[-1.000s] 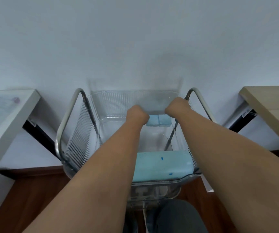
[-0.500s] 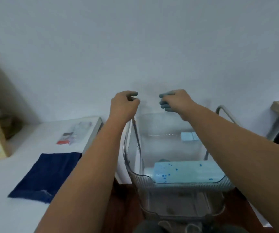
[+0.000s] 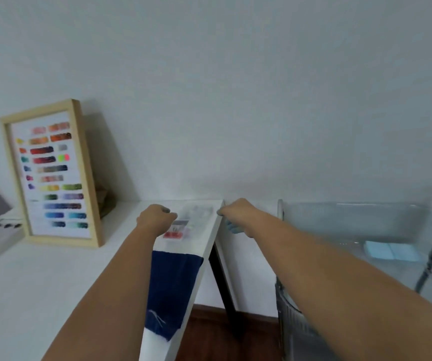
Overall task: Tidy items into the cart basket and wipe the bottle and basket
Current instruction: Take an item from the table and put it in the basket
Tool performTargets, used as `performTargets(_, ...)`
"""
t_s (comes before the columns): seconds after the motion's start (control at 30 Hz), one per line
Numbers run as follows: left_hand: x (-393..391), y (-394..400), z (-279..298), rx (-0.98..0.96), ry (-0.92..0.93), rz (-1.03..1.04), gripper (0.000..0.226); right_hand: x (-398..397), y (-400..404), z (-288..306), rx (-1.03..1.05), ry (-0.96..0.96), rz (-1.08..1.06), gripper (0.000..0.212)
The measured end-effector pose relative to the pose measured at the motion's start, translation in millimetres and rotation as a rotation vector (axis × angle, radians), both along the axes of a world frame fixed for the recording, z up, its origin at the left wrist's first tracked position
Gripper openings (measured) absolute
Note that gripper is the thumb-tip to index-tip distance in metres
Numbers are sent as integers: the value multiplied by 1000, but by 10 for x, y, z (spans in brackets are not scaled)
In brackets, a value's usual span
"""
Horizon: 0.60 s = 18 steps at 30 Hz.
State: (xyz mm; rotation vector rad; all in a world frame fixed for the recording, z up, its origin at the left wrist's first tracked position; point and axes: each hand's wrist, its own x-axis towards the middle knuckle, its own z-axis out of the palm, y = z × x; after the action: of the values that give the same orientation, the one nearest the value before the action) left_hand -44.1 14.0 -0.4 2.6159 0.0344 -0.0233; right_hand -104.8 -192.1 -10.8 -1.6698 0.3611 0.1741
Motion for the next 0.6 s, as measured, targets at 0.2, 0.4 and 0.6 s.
performTargets(0.2,367,-296,-246,82,57,-25,38,348,58,-119,-14,27,-68,19)
performTargets(0.4,536,-576,-308,268,14,85,38,567,150,-290,76,62,-112,19)
performTargets(0.6,551,-742,-291,202,23,-30,30,687,124,-284,50,79,-137,19)
